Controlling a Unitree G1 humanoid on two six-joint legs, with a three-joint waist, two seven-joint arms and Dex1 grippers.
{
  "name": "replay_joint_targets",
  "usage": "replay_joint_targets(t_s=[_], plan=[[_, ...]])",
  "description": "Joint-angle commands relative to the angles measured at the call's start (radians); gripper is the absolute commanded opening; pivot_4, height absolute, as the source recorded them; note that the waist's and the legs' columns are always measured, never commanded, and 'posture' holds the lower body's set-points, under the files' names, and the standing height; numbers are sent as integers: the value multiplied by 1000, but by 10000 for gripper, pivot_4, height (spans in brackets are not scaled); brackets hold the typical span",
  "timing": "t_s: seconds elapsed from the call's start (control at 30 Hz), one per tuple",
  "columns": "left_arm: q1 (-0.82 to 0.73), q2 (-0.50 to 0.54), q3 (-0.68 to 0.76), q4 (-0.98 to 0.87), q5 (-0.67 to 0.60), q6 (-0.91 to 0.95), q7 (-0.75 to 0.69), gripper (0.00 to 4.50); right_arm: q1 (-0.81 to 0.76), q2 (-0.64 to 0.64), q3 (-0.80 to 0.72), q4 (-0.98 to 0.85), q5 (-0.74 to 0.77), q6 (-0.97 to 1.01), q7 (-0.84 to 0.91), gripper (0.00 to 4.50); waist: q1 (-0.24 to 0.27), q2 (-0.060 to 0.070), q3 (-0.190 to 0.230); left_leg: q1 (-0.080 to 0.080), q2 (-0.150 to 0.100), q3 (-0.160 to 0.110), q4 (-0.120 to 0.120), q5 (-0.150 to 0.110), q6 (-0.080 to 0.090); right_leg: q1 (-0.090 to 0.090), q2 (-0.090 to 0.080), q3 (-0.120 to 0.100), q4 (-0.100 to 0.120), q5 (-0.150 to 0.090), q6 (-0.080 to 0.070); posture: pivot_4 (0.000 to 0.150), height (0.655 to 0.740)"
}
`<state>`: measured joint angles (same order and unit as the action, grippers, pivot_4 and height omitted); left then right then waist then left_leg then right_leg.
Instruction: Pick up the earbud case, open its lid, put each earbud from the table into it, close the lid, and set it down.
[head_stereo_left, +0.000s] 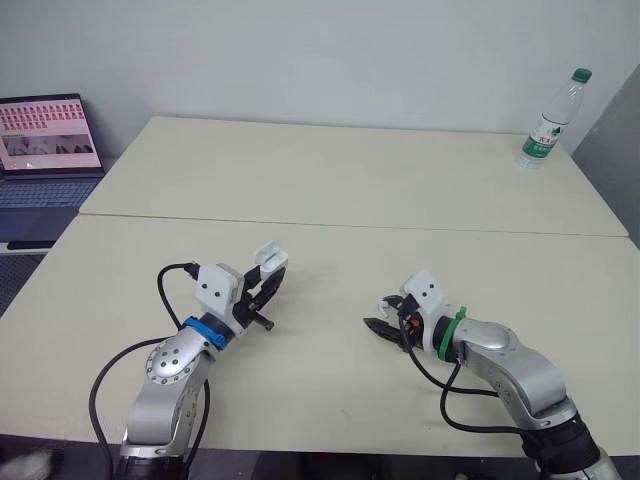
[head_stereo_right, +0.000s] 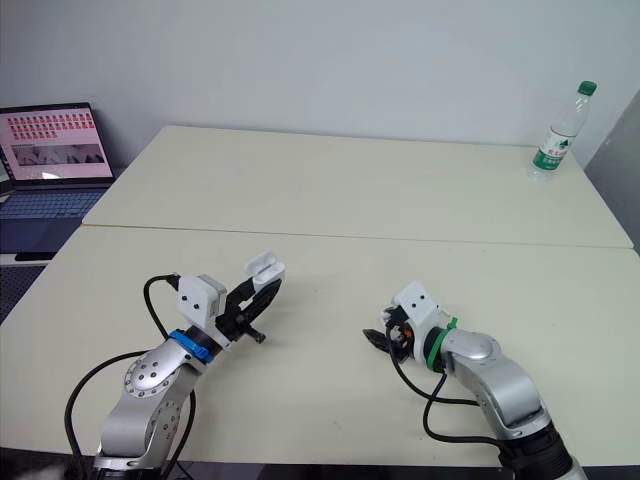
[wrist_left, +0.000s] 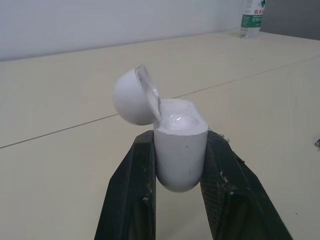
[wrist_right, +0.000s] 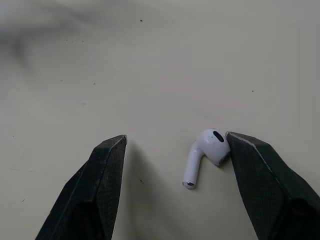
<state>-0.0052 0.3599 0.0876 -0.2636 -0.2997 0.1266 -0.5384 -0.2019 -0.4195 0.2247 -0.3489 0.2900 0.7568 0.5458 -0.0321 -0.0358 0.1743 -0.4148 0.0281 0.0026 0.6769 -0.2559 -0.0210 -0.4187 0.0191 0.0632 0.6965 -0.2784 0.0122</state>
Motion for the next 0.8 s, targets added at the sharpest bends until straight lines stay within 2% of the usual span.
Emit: replay_joint_targets(t_s=[0.03, 0.17, 0.23, 0.3, 0.47, 0.5, 0.7, 0.8], plan=[[1, 10, 19, -47, -12, -19, -1, 8123, -19, 4, 19, 9, -8, -13, 14, 32863, 0, 0, 0, 0, 0, 0, 0, 0, 0, 0, 0, 0, 0, 0, 0, 1500, 7400], [-2, 10, 18, -48, -11, -20, 0, 8123, -30, 9, 32, 30, -28, -18, 0, 32863, 0, 0, 0, 0, 0, 0, 0, 0, 0, 0, 0, 0, 0, 0, 0, 1500, 7400], [-1, 11, 18, -48, -11, -21, 0, 8123, -31, 5, 43, 36, -46, -18, -5, 29004, 0, 0, 0, 0, 0, 0, 0, 0, 0, 0, 0, 0, 0, 0, 0, 1500, 7400], [0, 11, 17, -49, -11, -22, 1, 8123, -29, -5, 54, 42, -67, -23, -6, 23476, 0, 0, 0, 0, 0, 0, 0, 0, 0, 0, 0, 0, 0, 0, 0, 1500, 7400], [0, 10, 17, -49, -9, -23, 1, 8123, -27, -28, 56, 55, -99, -39, 6, 5848, 0, 0, 0, 0, 0, 0, 0, 0, 0, 0, 0, 0, 0, 0, 0, 1500, 7400], [-1, 10, 17, -48, -9, -23, 1, 8123, -28, -31, 54, 57, -100, -42, 10, 4536, 0, 0, 0, 0, 0, 0, 0, 0, 0, 0, 0, 0, 0, 0, 0, 1500, 7400], [-14, 0, 6, -34, -4, -31, 5, 8123, -45, -109, -13, -11, -19, -13, 122, 4543, 2, 0, 0, 0, -1, 0, 0, 0, 0, 1, 0, 0, -1, 0, 0, 1500, 7400], [-25, -12, -4, -18, -4, -42, 2, 8123, -60, -252, -85, -114, 76, 39, 258, 4543, 4, 0, 0, 0, -1, 0, 0, 0, 0, 1, -1, 0, -1, 0, 0, 1500, 7400]])
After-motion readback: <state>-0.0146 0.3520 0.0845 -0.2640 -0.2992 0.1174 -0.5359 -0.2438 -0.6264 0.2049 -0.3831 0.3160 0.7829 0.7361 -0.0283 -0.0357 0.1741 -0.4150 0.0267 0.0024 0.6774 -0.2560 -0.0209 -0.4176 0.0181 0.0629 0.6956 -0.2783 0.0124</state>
